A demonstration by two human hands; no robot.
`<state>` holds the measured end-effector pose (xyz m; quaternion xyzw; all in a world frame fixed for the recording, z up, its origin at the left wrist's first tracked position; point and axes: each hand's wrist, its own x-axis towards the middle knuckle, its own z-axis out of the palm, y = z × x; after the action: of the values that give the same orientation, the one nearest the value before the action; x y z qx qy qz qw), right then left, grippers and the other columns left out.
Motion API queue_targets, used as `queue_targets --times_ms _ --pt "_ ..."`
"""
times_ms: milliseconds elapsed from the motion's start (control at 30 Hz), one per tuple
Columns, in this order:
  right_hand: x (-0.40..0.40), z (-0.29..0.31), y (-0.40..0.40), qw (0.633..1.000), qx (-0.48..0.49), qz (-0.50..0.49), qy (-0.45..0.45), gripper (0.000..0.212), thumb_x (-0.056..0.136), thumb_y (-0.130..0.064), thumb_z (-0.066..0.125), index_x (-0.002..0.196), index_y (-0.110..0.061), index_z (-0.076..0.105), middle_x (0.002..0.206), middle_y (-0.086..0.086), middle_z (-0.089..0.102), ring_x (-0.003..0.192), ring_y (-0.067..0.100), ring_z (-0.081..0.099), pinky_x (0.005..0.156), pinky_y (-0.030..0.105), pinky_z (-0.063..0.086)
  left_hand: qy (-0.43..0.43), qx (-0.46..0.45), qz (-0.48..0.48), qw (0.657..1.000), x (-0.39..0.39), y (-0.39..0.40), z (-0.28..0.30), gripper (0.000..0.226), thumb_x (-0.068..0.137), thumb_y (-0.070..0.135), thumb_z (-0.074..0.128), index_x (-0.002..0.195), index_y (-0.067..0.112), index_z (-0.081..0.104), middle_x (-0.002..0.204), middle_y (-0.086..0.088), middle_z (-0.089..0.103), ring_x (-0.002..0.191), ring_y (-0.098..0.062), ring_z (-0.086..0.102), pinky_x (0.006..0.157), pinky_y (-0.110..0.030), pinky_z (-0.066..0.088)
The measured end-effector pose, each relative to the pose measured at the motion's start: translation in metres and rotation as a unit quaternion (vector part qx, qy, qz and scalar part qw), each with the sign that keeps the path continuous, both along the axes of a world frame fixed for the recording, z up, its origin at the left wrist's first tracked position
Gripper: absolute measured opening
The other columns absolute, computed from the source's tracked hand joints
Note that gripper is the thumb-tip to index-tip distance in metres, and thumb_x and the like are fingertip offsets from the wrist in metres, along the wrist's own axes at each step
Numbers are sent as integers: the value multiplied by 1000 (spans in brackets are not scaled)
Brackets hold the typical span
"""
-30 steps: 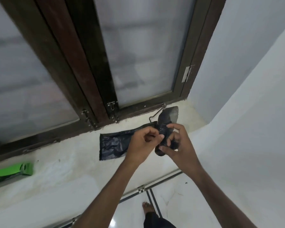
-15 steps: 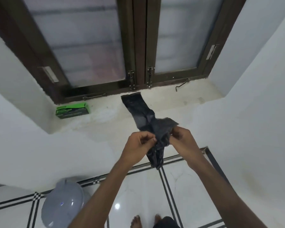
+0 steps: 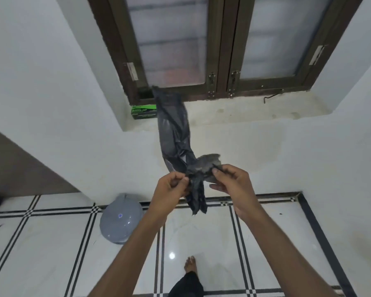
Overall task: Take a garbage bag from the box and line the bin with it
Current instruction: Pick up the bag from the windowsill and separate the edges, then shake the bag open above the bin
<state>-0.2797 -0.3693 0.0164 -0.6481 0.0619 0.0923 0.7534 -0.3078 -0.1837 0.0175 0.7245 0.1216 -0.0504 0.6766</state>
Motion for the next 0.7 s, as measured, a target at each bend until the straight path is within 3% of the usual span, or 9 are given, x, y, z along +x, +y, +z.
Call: queue_targets --times_ms 133,200,267,333,367,467,567,633,700 --pt "-23 -16 24 995 34 -64 66 9 96 -1 57 101 -7 61 85 19 72 66 21 72 68 31 61 77 -128 173 974 -37 45 -14 20 97 15 49 105 3 63 101 -18 72 82 -17 71 67 -28 55" --pt "-33 -25 39 997 -20 -54 44 19 96 5 49 95 -14 47 81 16 65 61 20 68 66 33 61 89 -181 223 954 -50 68 -19 30 96 17 50 118 0 62 117 -20 69 99 -25 69 75 -33 54" --pt "-46 -26 56 992 -124 -10 -16 24 94 10 42 85 -13 41 79 10 57 62 13 67 61 26 59 93 -175 242 950 -64 80 -17 26 100 18 49 117 4 62 116 -18 69 103 -28 67 75 -34 55" --pt "-57 -22 77 976 -200 29 -82 32 86 18 36 73 -11 41 73 7 48 57 2 53 55 12 50 74 -95 253 960 -79 89 -11 22 103 28 46 113 13 58 103 -8 69 94 -20 66 74 -31 54" --pt "-60 -21 87 971 -215 40 -101 36 81 21 34 67 -11 43 72 6 47 59 3 48 56 13 51 41 -34 249 967 -87 94 -6 24 103 35 46 113 16 56 95 -4 67 88 -16 65 73 -27 53" --pt "-68 -25 115 957 -239 64 -149 44 73 24 34 58 -12 55 77 4 60 72 17 59 71 39 61 -67 87 181 977 -113 118 4 28 93 38 63 111 20 52 82 2 67 76 -9 65 61 -13 50" --pt "-72 -26 147 949 -246 96 -172 54 80 24 36 68 -15 72 86 2 65 81 18 65 79 36 60 -90 242 94 961 -126 156 1 37 77 39 80 105 32 56 85 17 67 79 2 64 65 -6 45" --pt "-78 -28 177 944 -253 103 -187 60 84 23 38 76 -21 77 90 1 64 85 14 64 79 31 58 -95 355 49 929 -130 195 -10 20 82 37 76 97 31 65 84 17 65 82 -3 63 70 -12 45" --pt "-84 -30 207 935 -278 114 -190 60 84 23 39 81 -21 79 91 1 61 85 11 61 77 27 56 -75 390 56 916 -136 235 -22 11 89 27 66 98 23 71 91 7 67 89 -13 64 76 -24 50"
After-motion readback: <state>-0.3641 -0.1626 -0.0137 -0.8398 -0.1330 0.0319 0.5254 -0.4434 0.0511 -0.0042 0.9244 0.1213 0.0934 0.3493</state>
